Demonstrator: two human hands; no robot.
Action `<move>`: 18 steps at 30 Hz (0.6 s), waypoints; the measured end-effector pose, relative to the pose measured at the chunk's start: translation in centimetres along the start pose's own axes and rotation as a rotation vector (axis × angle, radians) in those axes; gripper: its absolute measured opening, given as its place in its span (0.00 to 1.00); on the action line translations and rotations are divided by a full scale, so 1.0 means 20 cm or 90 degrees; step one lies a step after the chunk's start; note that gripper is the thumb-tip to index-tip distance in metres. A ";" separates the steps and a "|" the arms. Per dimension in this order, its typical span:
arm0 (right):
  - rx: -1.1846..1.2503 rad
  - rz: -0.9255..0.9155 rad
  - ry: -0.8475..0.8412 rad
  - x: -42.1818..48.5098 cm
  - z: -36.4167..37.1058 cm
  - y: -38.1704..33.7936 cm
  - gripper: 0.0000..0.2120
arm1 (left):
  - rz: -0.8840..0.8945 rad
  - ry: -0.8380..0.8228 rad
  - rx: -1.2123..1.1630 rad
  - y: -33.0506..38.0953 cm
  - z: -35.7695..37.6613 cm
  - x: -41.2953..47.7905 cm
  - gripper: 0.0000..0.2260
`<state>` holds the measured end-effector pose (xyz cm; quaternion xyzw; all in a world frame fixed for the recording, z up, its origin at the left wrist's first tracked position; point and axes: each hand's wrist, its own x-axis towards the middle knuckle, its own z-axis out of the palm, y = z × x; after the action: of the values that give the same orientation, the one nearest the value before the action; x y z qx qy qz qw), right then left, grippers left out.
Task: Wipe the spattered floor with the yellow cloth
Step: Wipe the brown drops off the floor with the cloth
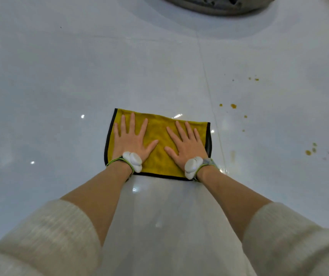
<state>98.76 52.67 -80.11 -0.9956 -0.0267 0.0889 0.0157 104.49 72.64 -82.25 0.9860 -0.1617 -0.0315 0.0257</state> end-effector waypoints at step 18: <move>0.014 0.030 0.000 -0.48 0.08 0.91 0.33 | 0.040 -0.074 -0.028 1.00 0.01 -0.18 0.39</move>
<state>90.04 34.00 -80.72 -0.9957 -0.0021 0.0894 0.0244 94.65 54.78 -81.00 0.9761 -0.1933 -0.0916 0.0389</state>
